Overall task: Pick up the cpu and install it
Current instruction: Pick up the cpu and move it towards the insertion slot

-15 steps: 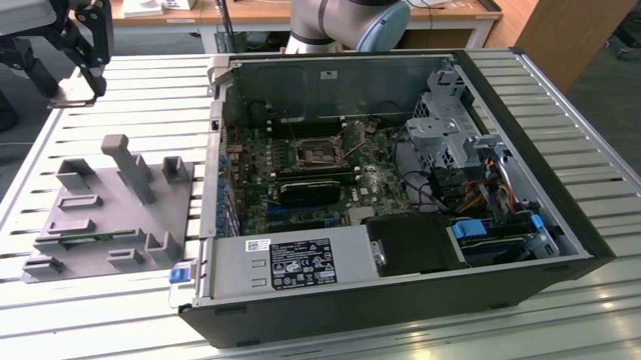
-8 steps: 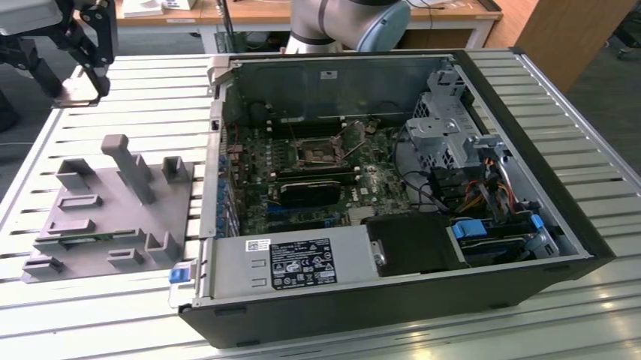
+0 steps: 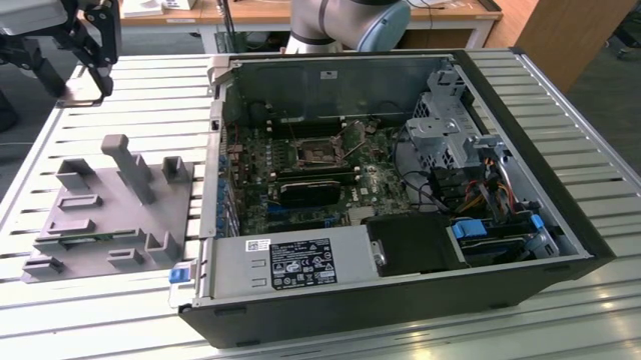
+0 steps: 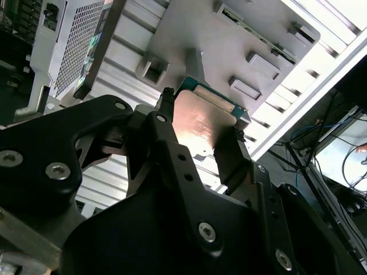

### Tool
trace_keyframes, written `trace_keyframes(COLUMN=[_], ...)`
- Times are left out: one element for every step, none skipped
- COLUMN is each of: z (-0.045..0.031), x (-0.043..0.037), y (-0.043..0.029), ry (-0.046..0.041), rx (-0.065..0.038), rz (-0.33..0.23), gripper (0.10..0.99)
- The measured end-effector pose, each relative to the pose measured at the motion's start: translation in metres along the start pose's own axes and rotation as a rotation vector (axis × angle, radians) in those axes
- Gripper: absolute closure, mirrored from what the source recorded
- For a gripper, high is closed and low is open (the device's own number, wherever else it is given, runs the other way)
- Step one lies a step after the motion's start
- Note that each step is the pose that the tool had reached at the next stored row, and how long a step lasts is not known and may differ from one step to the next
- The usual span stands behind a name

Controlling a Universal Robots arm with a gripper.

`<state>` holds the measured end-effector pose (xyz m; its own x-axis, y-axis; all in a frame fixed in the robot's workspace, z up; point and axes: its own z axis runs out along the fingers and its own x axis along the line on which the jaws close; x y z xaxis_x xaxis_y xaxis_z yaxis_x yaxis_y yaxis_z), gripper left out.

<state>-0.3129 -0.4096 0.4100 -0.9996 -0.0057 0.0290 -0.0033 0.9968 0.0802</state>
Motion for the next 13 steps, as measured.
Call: trace_keyframes(z=[0.0000, 0.0000, -0.0001, -0.0002, -0.0002, -0.0002, -0.0002, -0.0003, -0.0003, -0.0003, -0.0003, -0.0003, -0.0003], x=[-0.0005, -0.0011, -0.0030, -0.0059, -0.0065, -0.0072, -0.0078, -0.0084, -0.0090, -0.0096, -0.0102, -0.0109, -0.0115], y=[0.0000, 0.0000, 0.0000, 0.0000, 0.0000, 0.0000, 0.0000, 0.0000, 0.0000, 0.0000, 0.0000, 0.0000, 0.0000], ry=[0.0000, 0.0000, 0.0000, 0.0000, 0.0000, 0.0000, 0.0000, 0.0000, 0.0000, 0.0000, 0.0000, 0.0000, 0.0000], rx=[0.000, 0.000, 0.000, 0.000, 0.000, 0.000, 0.000, 0.000, 0.000, 0.000, 0.000, 0.000, 0.000], rz=[0.000, 0.000, 0.000, 0.000, 0.000, 0.000, 0.000, 0.000, 0.000, 0.000, 0.000, 0.000, 0.000], gripper=[0.553, 0.553, 0.553, 0.553, 0.553, 0.553, 0.553, 0.553, 0.553, 0.553, 0.553, 0.553, 0.553])
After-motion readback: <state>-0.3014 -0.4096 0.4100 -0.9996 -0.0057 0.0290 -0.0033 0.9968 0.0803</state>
